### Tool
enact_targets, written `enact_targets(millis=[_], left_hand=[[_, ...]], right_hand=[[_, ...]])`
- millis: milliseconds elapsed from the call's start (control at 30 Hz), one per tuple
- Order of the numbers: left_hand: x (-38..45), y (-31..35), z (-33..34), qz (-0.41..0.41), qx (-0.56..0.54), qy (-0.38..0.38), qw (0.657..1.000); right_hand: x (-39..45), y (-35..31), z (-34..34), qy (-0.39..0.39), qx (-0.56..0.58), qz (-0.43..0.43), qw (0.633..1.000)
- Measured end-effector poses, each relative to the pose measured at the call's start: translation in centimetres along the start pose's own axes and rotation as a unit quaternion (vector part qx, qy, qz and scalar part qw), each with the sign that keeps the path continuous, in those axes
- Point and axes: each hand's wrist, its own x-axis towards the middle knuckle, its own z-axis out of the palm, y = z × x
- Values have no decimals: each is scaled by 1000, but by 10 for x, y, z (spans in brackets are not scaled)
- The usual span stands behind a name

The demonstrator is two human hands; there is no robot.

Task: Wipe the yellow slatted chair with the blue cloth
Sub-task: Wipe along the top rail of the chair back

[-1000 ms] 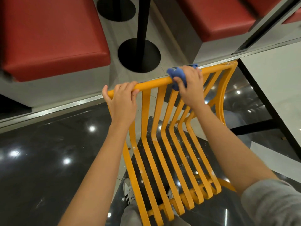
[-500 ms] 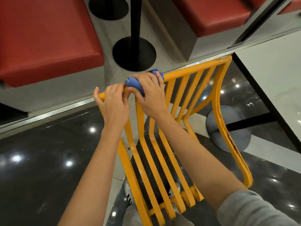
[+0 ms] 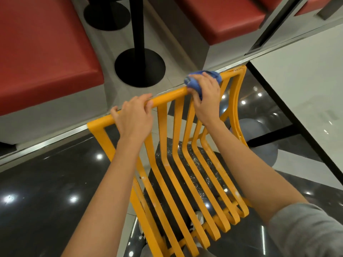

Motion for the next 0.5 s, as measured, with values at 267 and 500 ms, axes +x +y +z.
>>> enact_targets(millis=[267,500], left_hand=[[34,71,42,78,-7,-71,994],[36,74,58,114,-18,-55,992]], right_hand=[[35,42,-26,-2,33,50,998],[19,59,-55,-92,101,15,990]])
